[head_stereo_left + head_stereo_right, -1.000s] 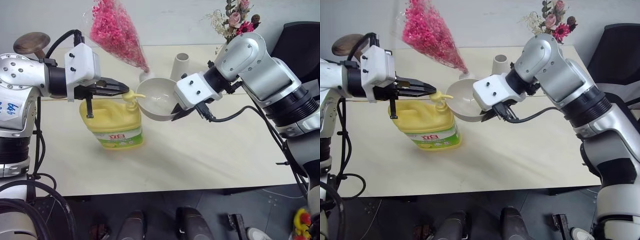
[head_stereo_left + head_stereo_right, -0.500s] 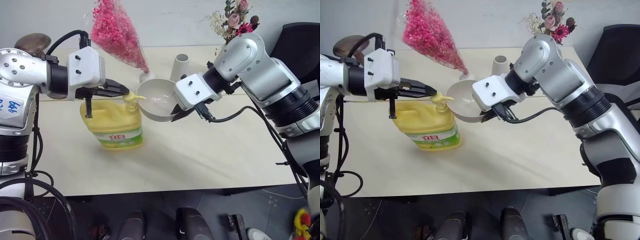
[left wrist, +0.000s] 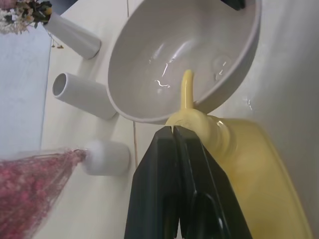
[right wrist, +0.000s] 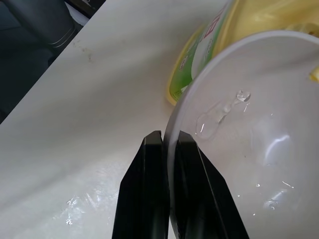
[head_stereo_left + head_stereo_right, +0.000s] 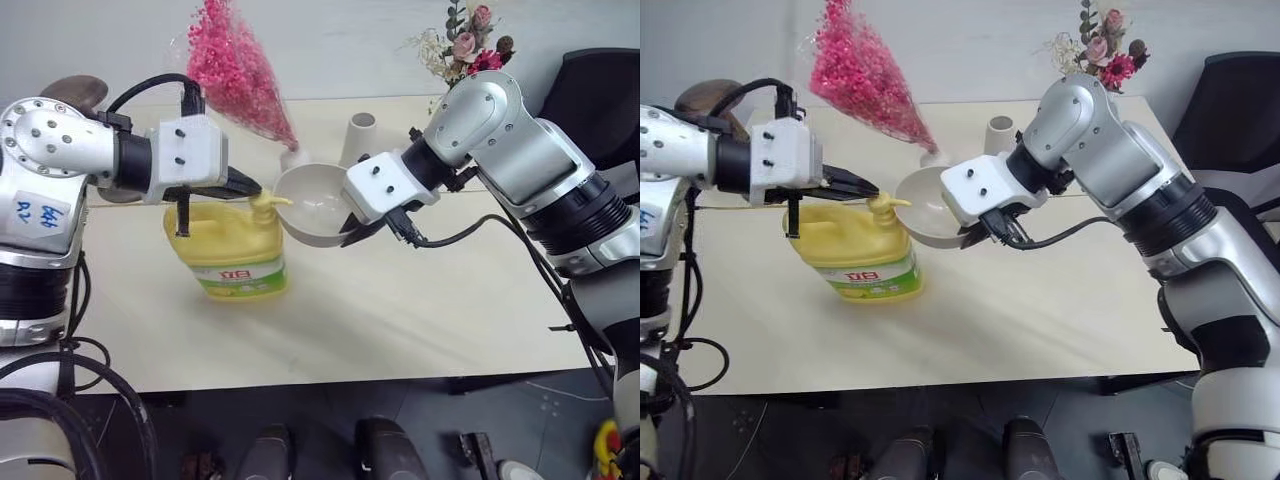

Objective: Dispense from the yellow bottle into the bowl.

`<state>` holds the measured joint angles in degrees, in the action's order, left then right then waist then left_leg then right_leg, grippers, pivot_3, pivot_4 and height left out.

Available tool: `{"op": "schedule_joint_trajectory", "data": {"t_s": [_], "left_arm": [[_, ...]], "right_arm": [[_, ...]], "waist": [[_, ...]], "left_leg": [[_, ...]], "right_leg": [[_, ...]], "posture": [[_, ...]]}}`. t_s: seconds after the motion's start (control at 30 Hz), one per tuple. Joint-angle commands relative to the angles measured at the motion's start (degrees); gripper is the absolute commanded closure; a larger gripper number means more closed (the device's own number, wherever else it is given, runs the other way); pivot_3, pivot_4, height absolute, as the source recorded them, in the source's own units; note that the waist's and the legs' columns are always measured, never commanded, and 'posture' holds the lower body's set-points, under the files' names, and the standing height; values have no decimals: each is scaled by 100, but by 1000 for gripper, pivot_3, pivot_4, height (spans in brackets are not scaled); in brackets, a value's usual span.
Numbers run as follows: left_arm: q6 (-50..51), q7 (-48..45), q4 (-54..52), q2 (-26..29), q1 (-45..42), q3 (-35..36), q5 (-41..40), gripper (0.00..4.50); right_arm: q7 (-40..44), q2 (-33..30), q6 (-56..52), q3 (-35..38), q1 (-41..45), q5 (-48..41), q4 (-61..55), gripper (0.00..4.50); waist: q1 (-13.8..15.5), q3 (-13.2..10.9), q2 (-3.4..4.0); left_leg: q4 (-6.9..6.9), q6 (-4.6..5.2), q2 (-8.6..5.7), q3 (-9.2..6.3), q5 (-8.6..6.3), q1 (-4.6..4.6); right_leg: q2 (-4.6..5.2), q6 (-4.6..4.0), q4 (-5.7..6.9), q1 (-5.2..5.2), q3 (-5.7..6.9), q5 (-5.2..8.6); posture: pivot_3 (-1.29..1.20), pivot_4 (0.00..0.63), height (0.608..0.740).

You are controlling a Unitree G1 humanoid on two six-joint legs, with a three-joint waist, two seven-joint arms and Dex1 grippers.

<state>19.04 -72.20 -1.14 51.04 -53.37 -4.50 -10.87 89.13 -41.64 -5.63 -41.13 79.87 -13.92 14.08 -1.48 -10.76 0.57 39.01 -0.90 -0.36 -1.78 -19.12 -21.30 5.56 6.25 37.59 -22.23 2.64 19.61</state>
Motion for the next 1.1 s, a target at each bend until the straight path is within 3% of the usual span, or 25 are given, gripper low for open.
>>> {"op": "schedule_joint_trajectory", "data": {"t_s": [0.03,0.1,0.2,0.27,0.37,0.57,0.63,0.8,1.03,1.1], "left_arm": [[1493,138,-100,-363,-221,395,-1046,4429],[2297,322,-220,-416,-453,830,-1621,4429],[3190,617,-480,-258,-592,1492,-2361,3859],[3967,582,-823,160,-349,2119,-3022,3231],[5151,467,-1306,770,236,3095,-4155,2321],[5872,223,-2518,1513,2521,4864,-4807,538],[5963,267,-2851,1501,3153,5360,-4916,0],[4879,-109,-3647,1394,5069,5820,-4070,0],[4553,267,-3411,1230,5365,6037,-4251,0],[4550,241,-3224,1261,5450,6255,-4260,0]], "right_arm": [[337,-68,21,364,-62,-143,-299,4500],[337,-160,-17,459,-196,-133,-359,4500],[329,-435,-116,740,-689,-66,-574,4500],[150,-743,116,903,-1335,159,-714,4500],[-313,-979,553,1140,-2220,581,-827,4500],[-1197,-930,794,1674,-3491,993,-996,4500],[-1391,-876,886,1753,-3764,1150,-969,3937],[-1534,-725,880,1860,-4134,1308,-994,2366],[-1440,-726,491,2311,-3938,1074,-870,31],[-824,-1058,74,2740,-3729,501,-730,31]], "waist": [[10,-7,-11],[-4,-21,-34],[-34,-25,-43],[-51,-26,-44],[-92,-26,-44],[-128,-31,-49],[-73,-30,-50],[14,-30,-49],[12,-30,-50],[2,-32,-48]], "left_leg": [[6,2,0,-2,-1,-7],[12,3,-1,-3,-2,-31],[22,2,2,-20,-1,-94],[20,1,-4,-15,-1,-111],[8,1,-5,-13,-3,-110],[19,1,-2,0,-3,-107],[24,-4,0,0,2,-97],[19,-5,-3,6,1,-86],[16,-4,-3,11,0,-88],[13,-4,-2,12,0,-88]], "right_leg": [[1,0,1,-3,0,0],[3,0,5,-24,-1,0],[3,0,7,-83,6,0],[9,0,16,-118,13,-1],[11,0,21,-127,20,0],[16,0,22,-119,7,0],[16,-1,17,-112,-5,-1],[16,-5,7,-113,-59,1],[14,-7,1,-114,-65,0],[14,-7,1,-115,-66,0]], "posture": [[0,150,740],[0,150,740],[0,150,740],[0,150,740],[0,150,740],[0,150,740],[0,150,740],[0,150,740],[0,150,740],[0,150,740]]}}
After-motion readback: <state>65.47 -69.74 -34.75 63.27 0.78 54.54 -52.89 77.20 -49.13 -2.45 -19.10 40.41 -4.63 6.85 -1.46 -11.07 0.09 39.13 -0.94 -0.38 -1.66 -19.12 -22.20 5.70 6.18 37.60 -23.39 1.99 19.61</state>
